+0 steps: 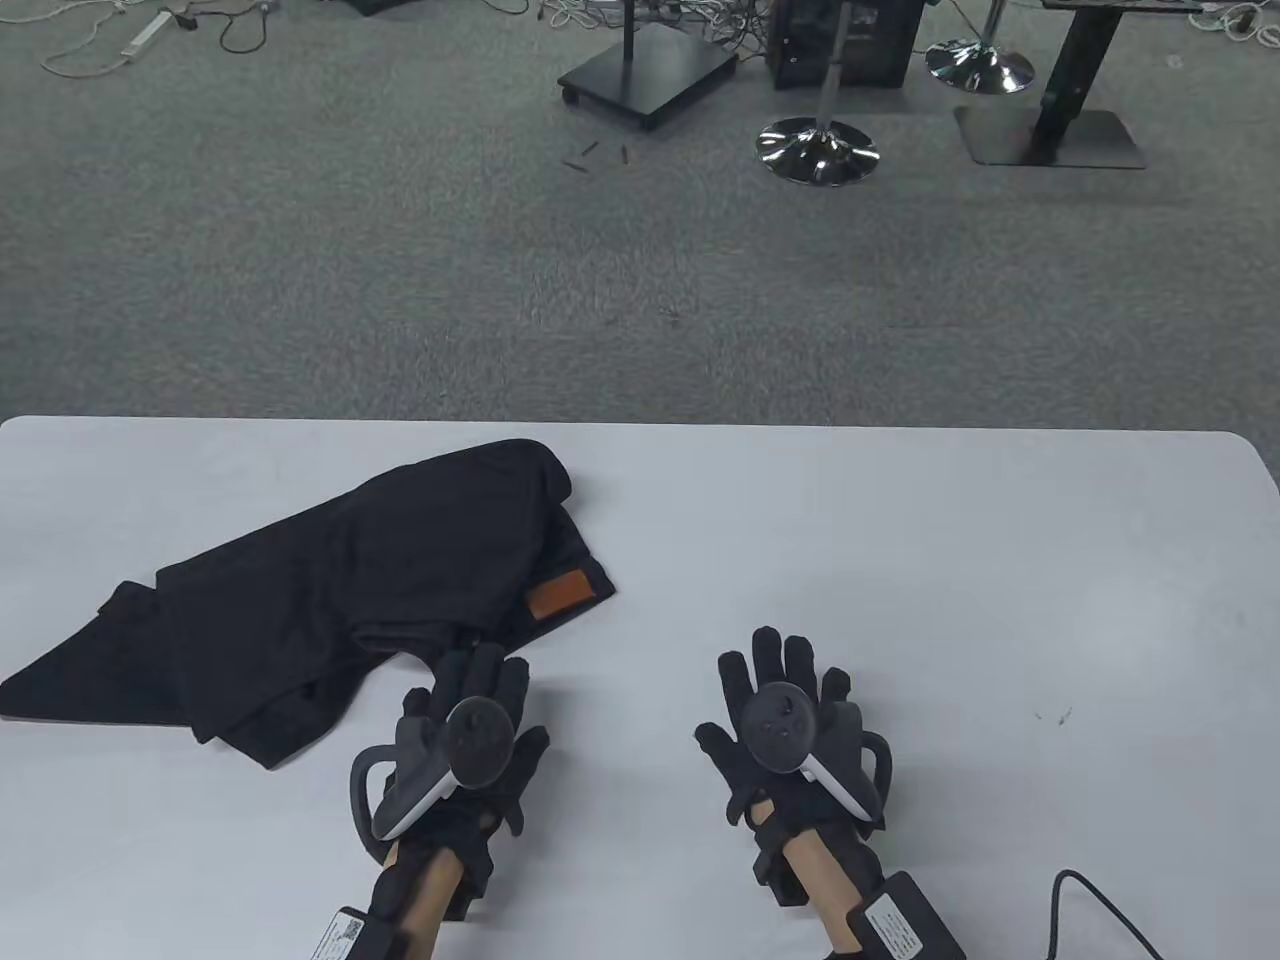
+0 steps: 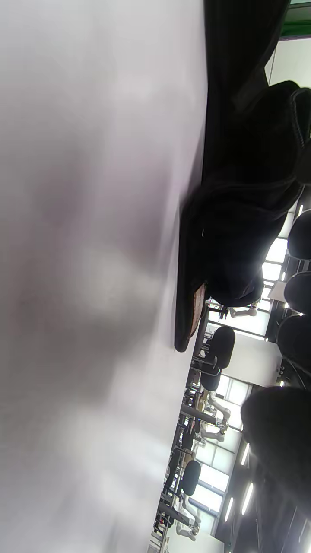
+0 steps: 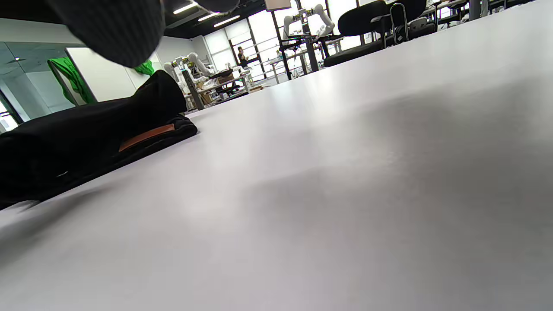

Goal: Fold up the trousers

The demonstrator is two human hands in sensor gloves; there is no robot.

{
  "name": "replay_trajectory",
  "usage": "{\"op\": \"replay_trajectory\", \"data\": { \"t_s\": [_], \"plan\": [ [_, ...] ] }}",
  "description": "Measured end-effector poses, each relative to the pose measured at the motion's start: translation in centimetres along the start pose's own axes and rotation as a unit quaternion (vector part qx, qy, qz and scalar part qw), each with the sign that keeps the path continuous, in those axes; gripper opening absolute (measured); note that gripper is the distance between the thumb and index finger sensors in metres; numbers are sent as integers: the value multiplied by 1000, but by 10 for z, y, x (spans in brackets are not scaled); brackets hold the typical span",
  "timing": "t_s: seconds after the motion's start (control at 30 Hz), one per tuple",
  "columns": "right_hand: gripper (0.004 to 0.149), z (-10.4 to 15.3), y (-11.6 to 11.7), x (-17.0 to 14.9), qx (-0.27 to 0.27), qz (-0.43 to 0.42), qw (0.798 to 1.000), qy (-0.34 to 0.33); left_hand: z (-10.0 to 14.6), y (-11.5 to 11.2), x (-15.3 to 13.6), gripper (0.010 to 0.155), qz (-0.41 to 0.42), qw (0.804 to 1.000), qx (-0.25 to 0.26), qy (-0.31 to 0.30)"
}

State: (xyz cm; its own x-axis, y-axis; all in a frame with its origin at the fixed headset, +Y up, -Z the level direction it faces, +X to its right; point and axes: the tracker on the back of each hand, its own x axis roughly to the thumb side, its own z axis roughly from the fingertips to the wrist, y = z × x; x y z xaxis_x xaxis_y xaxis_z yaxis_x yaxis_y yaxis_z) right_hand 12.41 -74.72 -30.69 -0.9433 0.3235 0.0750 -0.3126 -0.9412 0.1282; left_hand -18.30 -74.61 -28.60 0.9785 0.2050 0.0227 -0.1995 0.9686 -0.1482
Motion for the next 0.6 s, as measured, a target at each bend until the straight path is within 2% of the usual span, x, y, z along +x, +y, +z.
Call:
{"op": "replay_trajectory", "data": {
  "t_s": [0.6],
  "plan": [
    [69,1,1,-1,7,7,1000,7,1,3,2,77,-3,1000,6,-6]
  ]
}}
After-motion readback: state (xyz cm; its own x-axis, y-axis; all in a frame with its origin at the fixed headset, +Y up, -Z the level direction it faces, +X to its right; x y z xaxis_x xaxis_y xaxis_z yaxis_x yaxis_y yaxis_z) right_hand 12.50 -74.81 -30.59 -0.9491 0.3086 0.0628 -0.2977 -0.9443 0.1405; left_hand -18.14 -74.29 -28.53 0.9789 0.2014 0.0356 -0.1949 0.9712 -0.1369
